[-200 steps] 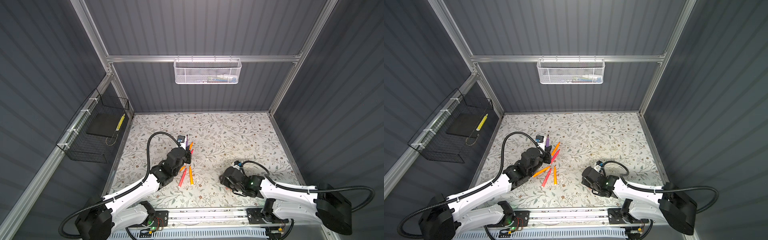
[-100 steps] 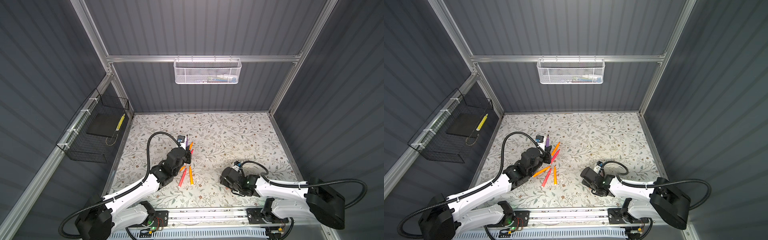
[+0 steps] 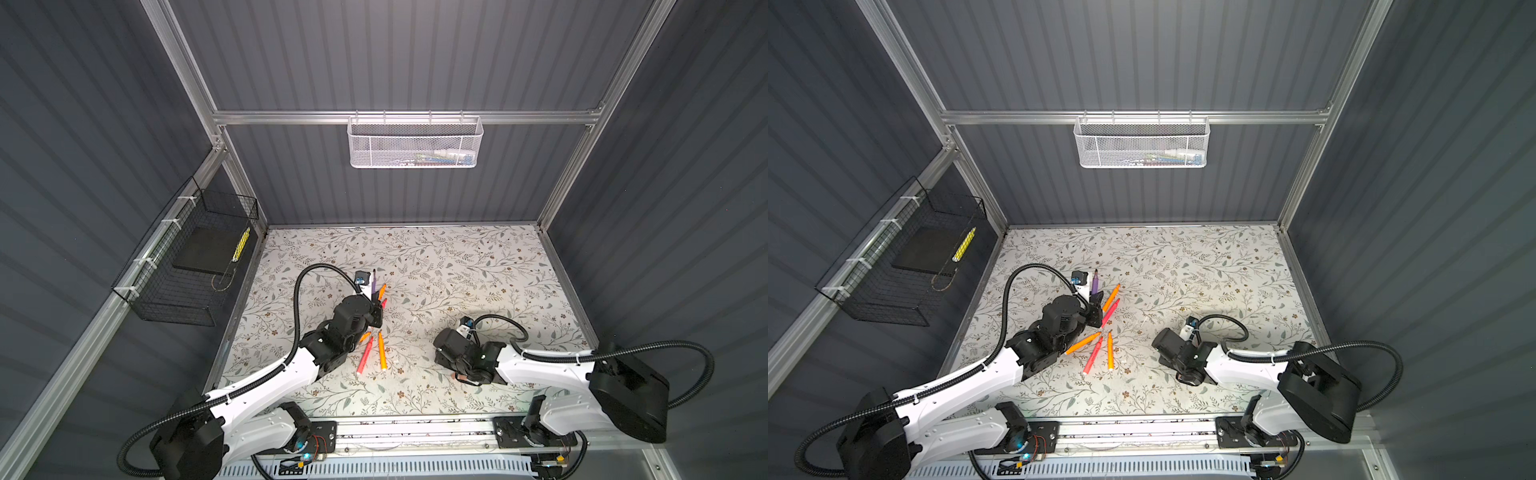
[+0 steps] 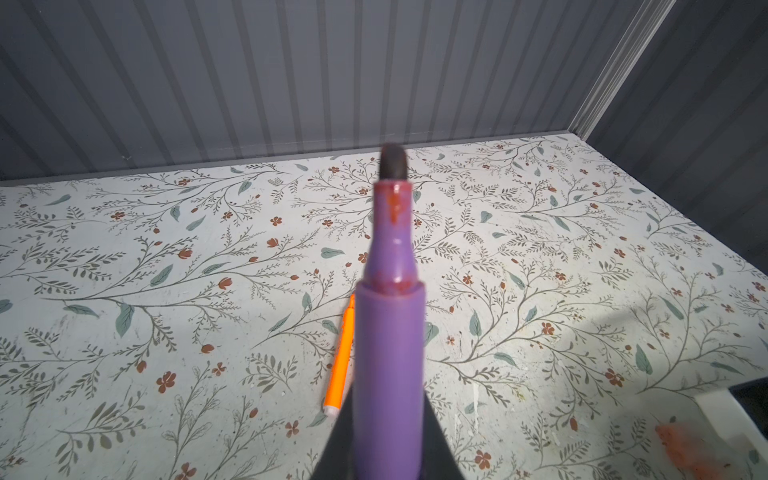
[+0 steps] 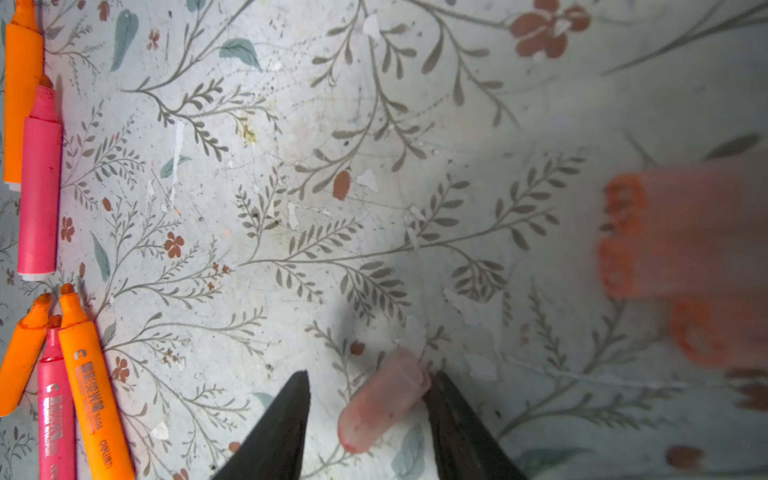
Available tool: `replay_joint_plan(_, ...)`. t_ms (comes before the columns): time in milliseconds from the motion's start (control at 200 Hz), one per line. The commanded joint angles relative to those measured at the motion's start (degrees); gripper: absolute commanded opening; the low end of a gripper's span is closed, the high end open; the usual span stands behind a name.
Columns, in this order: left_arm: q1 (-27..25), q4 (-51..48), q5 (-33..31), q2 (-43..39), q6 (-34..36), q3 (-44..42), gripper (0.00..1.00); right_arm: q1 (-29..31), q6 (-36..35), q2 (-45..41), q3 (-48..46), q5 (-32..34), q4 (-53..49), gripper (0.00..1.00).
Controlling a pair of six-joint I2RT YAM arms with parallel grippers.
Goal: Insert the pens into the pen caps
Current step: 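Lower the right gripper onto a translucent pink cap and grasp it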
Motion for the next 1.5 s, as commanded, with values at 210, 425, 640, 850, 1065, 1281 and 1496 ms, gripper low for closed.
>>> replay_joint_plan(210, 0.4, 0.7, -0.9, -1.7, 0.6, 0.6, 0.04, 0.3, -3.4, 6.0, 6.8, 4.2, -11.8, 0.43)
replay_joint_plan(425, 0.4, -0.2, -3.8, -2.8, -1.2, 0.4, 0.00, 1.2, -3.3, 7.9, 7.5, 4.1, -12.5, 0.38)
replay_joint_plan(640, 0.4, -0.6, -7.6, -3.9, -2.7, -0.2, 0.00, 2.4, -3.1, 8.1, 8.4, 4.3, -12.5, 0.36)
replay_joint_plan(850, 0.4, -0.6, -7.4, -2.8, -2.9, 0.1, 0.00, 3.5, -2.4, 8.1, 8.7, 4.6, -14.4, 0.40)
replay_joint_plan(1065, 0.4, -0.8, -7.6, -2.6, -2.9, 0.3, 0.00, 3.6, -1.8, 9.2, 8.5, 5.4, -14.4, 0.40)
replay_joint_plan(1281, 0.4, 0.3, -7.9, -2.3, -3.1, -0.4, 0.00, 3.6, -1.8, 10.6, 8.9, 6.2, -14.1, 0.28)
replay_joint_plan(1496, 0.4, 5.7, -3.5, -6.6, -2.2, -4.8, 0.00, 3.6, -1.3, 10.9, 8.3, 6.1, -13.1, 0.15)
